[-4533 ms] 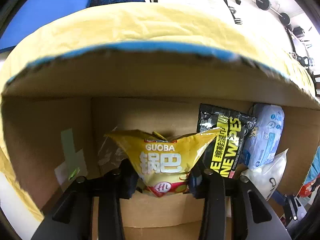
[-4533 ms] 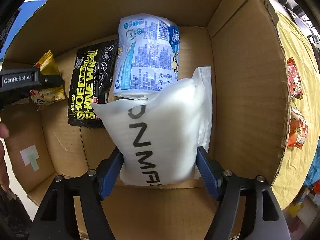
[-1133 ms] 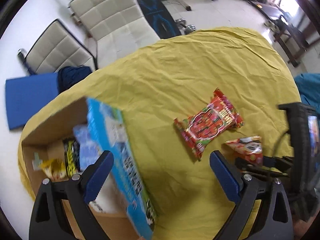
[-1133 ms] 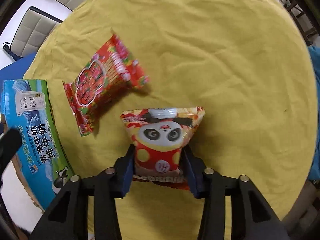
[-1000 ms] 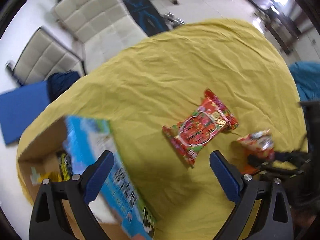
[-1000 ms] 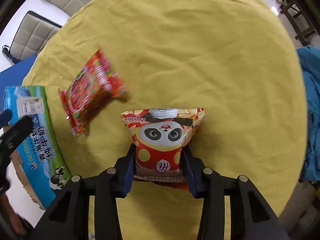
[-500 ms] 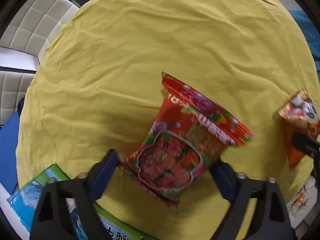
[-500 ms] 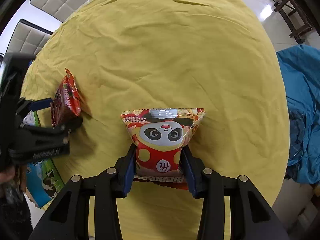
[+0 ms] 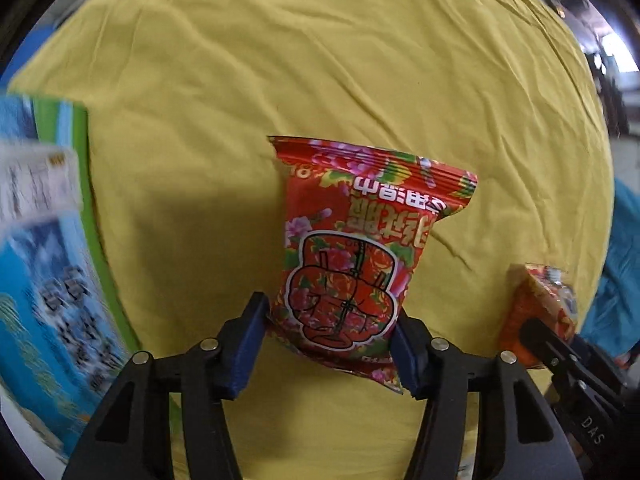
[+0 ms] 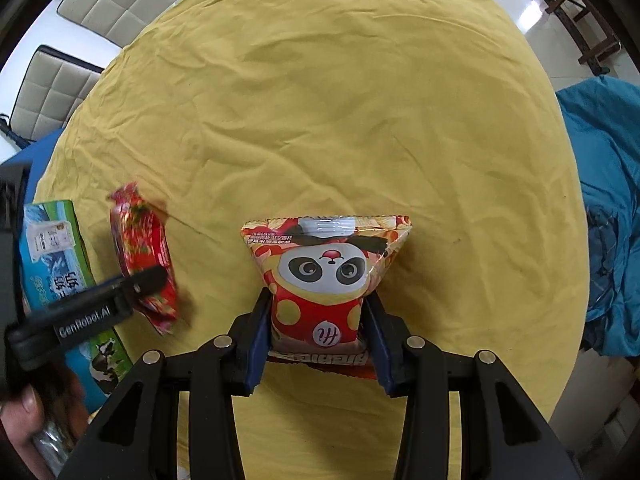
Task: Organize soft objects
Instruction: 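Grasp the red floral bag with the left tool while the right tool grasps the panda bag, then carry the red floral and panda bags into the box and release both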
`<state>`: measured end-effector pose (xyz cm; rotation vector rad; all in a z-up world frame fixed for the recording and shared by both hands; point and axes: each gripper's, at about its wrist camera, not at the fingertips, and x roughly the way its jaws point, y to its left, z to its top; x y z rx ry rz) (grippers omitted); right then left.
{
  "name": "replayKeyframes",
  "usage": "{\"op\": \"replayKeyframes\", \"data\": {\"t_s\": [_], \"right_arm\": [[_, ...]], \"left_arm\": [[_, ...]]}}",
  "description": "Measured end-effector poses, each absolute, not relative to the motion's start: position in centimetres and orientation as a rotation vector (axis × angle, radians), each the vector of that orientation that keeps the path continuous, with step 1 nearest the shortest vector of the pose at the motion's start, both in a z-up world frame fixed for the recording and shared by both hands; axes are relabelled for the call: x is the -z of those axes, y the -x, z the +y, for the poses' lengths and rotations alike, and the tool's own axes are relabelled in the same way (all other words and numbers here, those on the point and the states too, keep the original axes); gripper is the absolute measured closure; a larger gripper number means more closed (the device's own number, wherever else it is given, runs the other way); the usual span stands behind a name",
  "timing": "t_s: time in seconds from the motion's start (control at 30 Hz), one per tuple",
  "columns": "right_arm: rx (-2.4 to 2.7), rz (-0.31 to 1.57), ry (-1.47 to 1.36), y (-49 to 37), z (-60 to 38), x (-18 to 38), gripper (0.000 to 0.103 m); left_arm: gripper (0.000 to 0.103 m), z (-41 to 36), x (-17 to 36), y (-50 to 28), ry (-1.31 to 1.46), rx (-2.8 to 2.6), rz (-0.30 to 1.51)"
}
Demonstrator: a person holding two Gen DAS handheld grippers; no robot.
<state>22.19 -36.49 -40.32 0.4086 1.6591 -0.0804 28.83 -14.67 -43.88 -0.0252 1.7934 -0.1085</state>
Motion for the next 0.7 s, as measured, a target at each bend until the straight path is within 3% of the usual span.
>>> {"op": "replayKeyframes", "data": {"t_s": [0.1,0.2,0.3,0.33,0.43,0.7], "right_arm": [[0.087,1.654,-0.427,-22.5,-37.2,40.5,0.056],[0.108,1.644,-0.422,-22.6,-37.7,40.6,0.048],[0.116,1.657,-0.42,-22.8,-37.7,41.4,0.047],[0.12,1.654,-0.418,-23.2,-37.6,41.7,0.047],[0.099,1.68,-0.411,-22.9,-37.0,42.4,0.059],[0.048,1.704,-0.335,-20.7,-35.8,42.3,0.06]], "left_arm": [[0.044,-14.3,44.6,-29.0,0.043,0.103,1.802],[0.044,-15.0,44.7,-30.0,0.002,0.101,1.783],[0.049,-16.2,44.7,-30.7,-0.025,0.099,1.759],[0.057,-16.6,44.7,-30.9,-0.025,0.104,1.752],[0.059,-17.9,44.0,-30.2,-0.031,0.102,1.728],[0.056,-18.4,43.7,-27.1,-0.092,0.073,1.716]]}}
